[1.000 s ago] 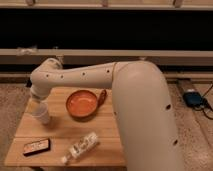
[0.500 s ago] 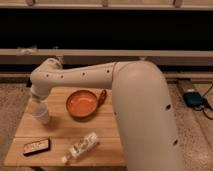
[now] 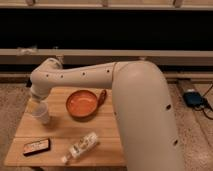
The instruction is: Place the eraser in the ceramic cup
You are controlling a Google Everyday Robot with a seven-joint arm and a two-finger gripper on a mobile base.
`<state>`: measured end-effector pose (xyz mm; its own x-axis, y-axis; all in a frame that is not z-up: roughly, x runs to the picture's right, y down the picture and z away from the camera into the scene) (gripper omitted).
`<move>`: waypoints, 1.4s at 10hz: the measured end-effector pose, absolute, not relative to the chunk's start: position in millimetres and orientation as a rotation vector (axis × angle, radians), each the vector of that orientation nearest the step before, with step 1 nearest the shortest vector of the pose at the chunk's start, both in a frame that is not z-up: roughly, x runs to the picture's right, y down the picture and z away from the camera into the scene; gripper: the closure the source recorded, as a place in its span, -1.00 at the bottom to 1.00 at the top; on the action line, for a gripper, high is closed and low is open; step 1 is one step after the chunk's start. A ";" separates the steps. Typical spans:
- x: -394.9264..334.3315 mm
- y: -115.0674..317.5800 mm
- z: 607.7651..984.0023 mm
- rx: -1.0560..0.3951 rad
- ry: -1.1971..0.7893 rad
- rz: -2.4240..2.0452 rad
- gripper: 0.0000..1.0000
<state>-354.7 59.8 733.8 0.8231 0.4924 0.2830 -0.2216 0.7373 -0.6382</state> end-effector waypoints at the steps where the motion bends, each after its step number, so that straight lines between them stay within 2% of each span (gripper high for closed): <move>1: -354.7 59.8 733.8 -0.628 -0.460 0.407 -0.60; 11: -354.3 59.6 733.4 -0.627 -0.459 0.400 -0.60; 14: -358.2 73.4 706.9 -0.619 -0.489 0.281 -0.60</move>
